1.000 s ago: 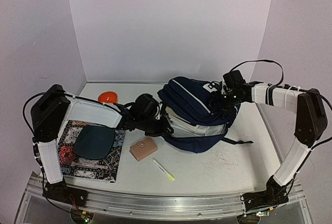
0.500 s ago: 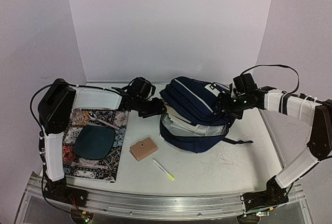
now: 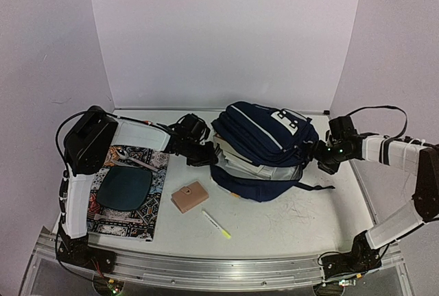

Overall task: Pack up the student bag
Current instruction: Adjust the student bag at the center of the board.

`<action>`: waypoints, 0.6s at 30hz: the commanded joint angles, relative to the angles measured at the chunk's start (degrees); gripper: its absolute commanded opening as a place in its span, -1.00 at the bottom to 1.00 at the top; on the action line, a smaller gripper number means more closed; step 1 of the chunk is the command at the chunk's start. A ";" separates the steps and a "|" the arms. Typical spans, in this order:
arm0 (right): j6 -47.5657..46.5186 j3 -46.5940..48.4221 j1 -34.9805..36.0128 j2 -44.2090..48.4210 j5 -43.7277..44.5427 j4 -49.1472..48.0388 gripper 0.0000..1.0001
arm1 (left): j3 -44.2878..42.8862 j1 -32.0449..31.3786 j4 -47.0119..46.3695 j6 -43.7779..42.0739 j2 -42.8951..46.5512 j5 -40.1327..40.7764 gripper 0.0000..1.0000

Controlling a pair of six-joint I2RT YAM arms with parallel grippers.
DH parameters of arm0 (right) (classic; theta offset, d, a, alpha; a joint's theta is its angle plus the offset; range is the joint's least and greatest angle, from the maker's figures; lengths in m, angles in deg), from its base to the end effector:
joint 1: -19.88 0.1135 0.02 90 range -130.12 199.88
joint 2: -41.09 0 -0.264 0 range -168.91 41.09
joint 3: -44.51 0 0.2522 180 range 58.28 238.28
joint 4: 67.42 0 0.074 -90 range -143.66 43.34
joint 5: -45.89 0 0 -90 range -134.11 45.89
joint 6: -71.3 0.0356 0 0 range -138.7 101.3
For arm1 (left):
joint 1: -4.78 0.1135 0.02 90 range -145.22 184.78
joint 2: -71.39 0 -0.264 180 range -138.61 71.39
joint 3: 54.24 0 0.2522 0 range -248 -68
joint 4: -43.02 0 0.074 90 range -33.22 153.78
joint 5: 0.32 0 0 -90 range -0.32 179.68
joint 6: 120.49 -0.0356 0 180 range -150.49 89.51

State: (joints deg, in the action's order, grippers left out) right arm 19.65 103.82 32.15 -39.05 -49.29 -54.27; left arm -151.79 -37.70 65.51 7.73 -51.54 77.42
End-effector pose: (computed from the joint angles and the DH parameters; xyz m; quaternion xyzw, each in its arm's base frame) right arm 0.2937 0.0672 0.2227 0.1783 0.8640 0.2366 0.4071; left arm 0.3374 -0.3192 0.1463 0.0728 0.9258 -0.3073 0.2078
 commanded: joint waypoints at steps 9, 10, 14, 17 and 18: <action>4.80 -1.54 -2.36 -4.93 -14.36 -12.72 0.12 | 8.86 -6.99 -6.75 7.13 7.82 -0.60 -1.00; 4.78 -0.87 -2.37 -5.98 -15.18 -12.92 0.16 | 9.54 -8.17 -7.89 8.22 8.09 -0.23 -1.00; 4.14 2.60 -2.25 -11.01 -18.17 -14.14 0.20 | 10.83 -12.14 -11.80 11.00 8.79 1.04 -1.00; 3.23 7.36 -1.77 -15.88 -20.80 -15.00 0.19 | 9.60 -15.39 -12.55 10.27 8.96 2.93 -1.00; 2.74 9.66 -1.36 -18.01 -21.62 -15.03 0.18 | 8.61 -16.67 -12.71 9.60 8.78 3.60 -1.00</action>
State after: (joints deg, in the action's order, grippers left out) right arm 23.64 105.88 29.87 -51.61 -65.30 -66.96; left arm -141.43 -49.08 56.52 17.30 -46.21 81.90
